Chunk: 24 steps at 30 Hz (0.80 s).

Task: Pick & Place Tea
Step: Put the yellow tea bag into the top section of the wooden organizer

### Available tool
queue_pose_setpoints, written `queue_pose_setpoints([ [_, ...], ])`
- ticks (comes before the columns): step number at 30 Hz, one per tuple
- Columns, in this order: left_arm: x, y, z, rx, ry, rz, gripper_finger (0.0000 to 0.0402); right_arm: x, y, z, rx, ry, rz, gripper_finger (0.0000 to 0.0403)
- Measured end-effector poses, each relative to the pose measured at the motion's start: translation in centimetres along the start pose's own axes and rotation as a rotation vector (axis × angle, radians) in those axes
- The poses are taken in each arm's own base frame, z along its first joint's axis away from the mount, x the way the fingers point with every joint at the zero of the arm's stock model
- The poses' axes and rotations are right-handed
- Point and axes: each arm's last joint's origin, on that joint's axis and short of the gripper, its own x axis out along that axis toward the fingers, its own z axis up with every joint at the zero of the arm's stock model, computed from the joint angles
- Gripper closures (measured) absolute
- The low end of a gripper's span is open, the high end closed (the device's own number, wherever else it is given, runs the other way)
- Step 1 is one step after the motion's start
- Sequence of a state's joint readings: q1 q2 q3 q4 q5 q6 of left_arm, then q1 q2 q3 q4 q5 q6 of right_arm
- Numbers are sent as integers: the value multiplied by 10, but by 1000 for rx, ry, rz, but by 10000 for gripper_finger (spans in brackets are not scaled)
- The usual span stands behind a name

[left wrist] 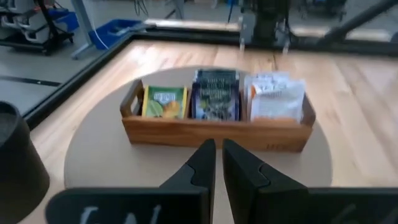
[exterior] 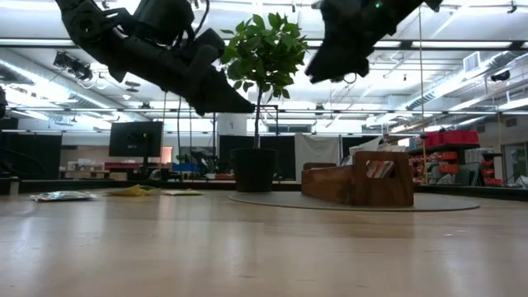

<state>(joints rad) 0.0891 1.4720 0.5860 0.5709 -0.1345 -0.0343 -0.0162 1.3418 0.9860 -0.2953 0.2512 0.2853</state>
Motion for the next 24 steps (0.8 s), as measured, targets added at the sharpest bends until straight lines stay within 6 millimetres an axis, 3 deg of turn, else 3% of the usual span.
queue_pose_setpoints([
  [6, -28, 5, -3, -39, -26, 11, 369, 11, 25, -38, -124, -145, 185, 280],
  [13, -64, 19, -8, -48, 46, 125, 369, 14, 28, -75, -159, -286, 225, 301],
  [19, -69, 39, -28, -124, 241, 303, 367, 15, 26, -85, -189, -283, 219, 307],
  [24, -61, 47, -42, -124, 348, 341, 339, 17, 25, -85, -200, -275, 205, 307],
])
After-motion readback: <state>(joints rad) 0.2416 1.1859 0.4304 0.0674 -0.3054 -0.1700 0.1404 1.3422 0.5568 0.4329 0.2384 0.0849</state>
